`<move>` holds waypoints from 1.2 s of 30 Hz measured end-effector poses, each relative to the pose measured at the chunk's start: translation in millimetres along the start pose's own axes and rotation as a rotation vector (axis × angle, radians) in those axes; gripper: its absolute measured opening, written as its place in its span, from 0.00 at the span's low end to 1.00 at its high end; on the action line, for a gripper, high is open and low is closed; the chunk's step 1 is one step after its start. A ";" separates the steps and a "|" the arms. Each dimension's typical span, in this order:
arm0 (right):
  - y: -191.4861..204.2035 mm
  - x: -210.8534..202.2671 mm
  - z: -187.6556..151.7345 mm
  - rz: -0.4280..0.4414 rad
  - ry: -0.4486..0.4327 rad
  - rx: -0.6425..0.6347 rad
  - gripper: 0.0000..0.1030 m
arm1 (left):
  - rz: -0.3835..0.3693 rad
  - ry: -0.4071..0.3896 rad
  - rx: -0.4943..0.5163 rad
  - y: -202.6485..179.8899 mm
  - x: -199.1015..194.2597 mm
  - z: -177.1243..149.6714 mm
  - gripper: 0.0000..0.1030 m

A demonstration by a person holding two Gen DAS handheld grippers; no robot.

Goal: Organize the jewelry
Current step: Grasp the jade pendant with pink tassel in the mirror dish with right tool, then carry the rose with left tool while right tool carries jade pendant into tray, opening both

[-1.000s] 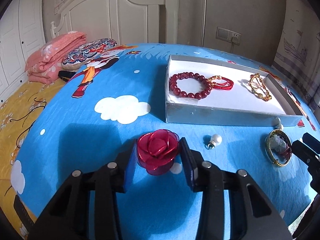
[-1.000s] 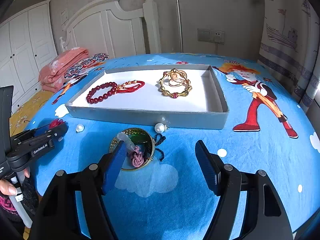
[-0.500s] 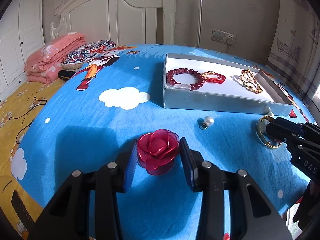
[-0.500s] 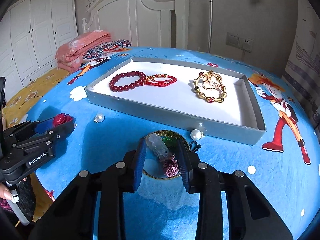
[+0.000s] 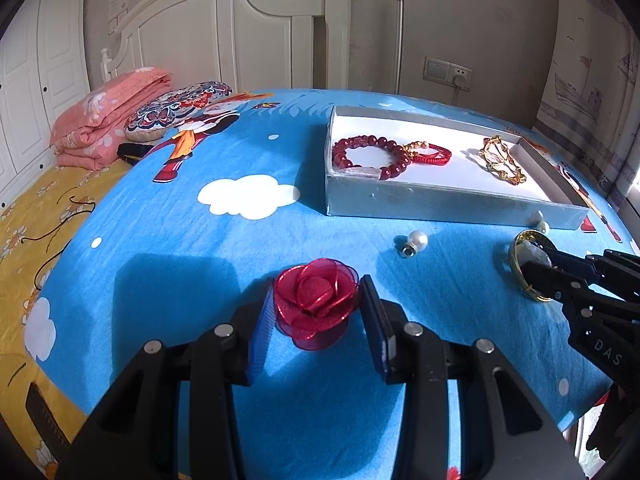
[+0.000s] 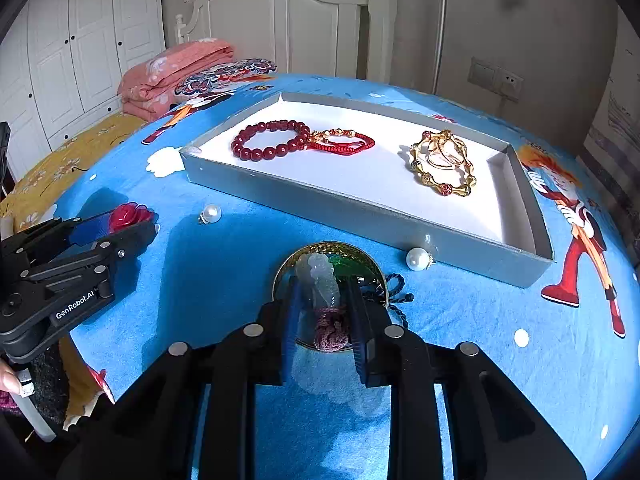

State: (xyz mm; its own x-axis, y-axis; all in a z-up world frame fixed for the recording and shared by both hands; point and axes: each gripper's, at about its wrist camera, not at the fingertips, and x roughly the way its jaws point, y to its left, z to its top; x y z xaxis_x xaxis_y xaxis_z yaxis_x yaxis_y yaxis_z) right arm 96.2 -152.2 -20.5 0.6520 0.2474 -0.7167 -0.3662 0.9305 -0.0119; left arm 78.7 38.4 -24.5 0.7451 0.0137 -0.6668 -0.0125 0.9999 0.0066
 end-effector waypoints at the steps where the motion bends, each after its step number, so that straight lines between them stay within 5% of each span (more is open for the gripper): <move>1: 1.4 -0.4 -0.4 0.001 -0.003 -0.008 0.17 | 0.000 -0.001 0.001 -0.1 -0.1 -0.2 0.39; 12: -9.0 -31.6 2.5 -0.004 -0.122 0.048 0.17 | -0.033 -0.044 0.004 -2.9 -17.7 4.8 0.39; 26: -16.4 -52.8 -19.5 -0.010 -0.143 0.086 0.17 | -0.109 -0.040 0.016 -19.3 -40.4 -12.5 0.39; 36: -36.7 -55.6 -11.9 -0.044 -0.166 0.111 0.17 | -0.113 -0.057 0.067 -47.8 -37.2 8.6 0.39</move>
State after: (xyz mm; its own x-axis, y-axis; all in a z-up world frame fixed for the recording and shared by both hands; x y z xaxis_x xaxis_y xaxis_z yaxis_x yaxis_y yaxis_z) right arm 65.5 -203.4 11.5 0.7698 0.2388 -0.5920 -0.2659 0.9631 0.0428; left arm 57.2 -9.8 6.4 0.7761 -0.1011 -0.6224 0.1170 0.9930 -0.0155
